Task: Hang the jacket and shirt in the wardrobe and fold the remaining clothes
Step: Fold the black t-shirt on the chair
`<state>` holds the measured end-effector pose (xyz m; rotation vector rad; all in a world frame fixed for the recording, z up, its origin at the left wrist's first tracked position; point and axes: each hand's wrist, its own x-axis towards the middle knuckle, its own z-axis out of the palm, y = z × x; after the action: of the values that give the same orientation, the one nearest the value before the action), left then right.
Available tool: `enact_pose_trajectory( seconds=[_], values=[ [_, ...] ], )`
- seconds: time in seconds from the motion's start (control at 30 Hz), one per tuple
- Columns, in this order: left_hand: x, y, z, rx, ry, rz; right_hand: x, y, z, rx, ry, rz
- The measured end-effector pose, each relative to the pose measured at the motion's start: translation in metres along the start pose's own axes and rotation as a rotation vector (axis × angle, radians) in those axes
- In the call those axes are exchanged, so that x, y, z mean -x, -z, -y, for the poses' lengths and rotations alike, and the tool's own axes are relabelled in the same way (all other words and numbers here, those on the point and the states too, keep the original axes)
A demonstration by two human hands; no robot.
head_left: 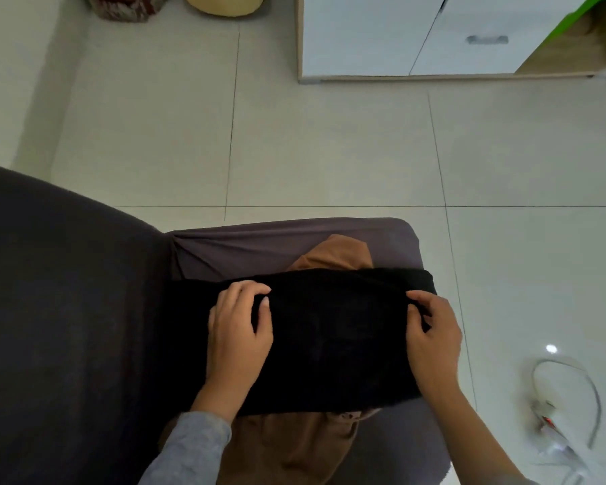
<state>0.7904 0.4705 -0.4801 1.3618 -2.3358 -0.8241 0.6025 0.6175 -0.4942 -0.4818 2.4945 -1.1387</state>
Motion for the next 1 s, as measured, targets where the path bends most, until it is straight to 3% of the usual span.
enact_pose_trajectory(
  seconds=[0.13, 0.33, 0.6, 0.77, 0.9, 1.0],
  values=[
    [-0.033, -0.031, -0.033, 0.105, -0.14, 0.122, -0.048, 0.028, -0.036, 0.042, -0.067, 0.059],
    [-0.059, -0.07, -0.054, 0.025, -0.006, 0.411, -0.085, 0.027, -0.063, 0.074, -0.054, 0.246],
    [-0.056, -0.067, -0.063, 0.12, 0.095, 0.282, -0.098, 0.03, -0.072, 0.089, -0.002, 0.302],
    [-0.053, -0.067, -0.062, 0.124, 0.103, 0.208, -0.11, 0.037, -0.068, 0.112, 0.021, 0.228],
    [-0.055, -0.068, -0.056, 0.107, 0.069, 0.252, -0.121, 0.029, -0.064, 0.184, 0.021, 0.235],
    [-0.06, -0.067, -0.056, 0.099, 0.078, 0.337, -0.123, 0.021, -0.068, 0.113, -0.083, 0.32]
  ],
)
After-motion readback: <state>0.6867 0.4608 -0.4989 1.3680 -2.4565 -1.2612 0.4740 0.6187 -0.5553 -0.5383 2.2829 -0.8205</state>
